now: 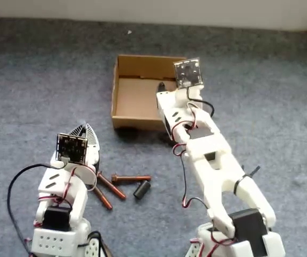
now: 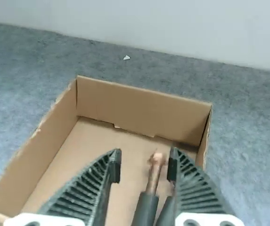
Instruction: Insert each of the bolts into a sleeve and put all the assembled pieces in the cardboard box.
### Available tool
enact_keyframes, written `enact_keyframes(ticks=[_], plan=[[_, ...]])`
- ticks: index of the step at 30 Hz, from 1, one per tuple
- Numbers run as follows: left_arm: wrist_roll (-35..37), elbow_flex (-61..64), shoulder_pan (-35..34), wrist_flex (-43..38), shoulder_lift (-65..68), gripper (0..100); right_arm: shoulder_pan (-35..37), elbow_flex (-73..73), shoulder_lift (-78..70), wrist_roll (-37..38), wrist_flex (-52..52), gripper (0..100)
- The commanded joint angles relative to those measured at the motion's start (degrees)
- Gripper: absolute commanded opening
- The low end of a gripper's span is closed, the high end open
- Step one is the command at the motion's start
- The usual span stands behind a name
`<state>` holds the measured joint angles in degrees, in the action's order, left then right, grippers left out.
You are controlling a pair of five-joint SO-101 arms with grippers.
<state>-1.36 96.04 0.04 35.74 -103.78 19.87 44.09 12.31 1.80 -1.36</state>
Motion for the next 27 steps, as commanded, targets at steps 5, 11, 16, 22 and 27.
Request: enact_keyframes(ticks=[5, 11, 16, 22, 27], plan=[[-0.35, 1.10, -0.40, -0.09, -0.31, 1, 2.07, -1.98, 14.29, 0.70, -14.90, 15.2], [-0.35, 1.10, -0.48, -0.09, -0.40, 1, 4.88, 1.54, 28.88, 0.79, -32.75, 15.2], [-0.35, 1.10, -0.48, -0.09, -0.40, 1, 7.16, 5.32, 30.99, 14.07, -46.37, 15.2], [-0.35, 1.10, -0.48, -0.09, -0.40, 1, 7.25, 6.02, 24.22, 28.22, -53.05, 15.3], [-0.35, 1.10, -0.48, -0.09, -0.40, 1, 7.25, 3.47, 12.97, 29.80, -53.49, 15.6]])
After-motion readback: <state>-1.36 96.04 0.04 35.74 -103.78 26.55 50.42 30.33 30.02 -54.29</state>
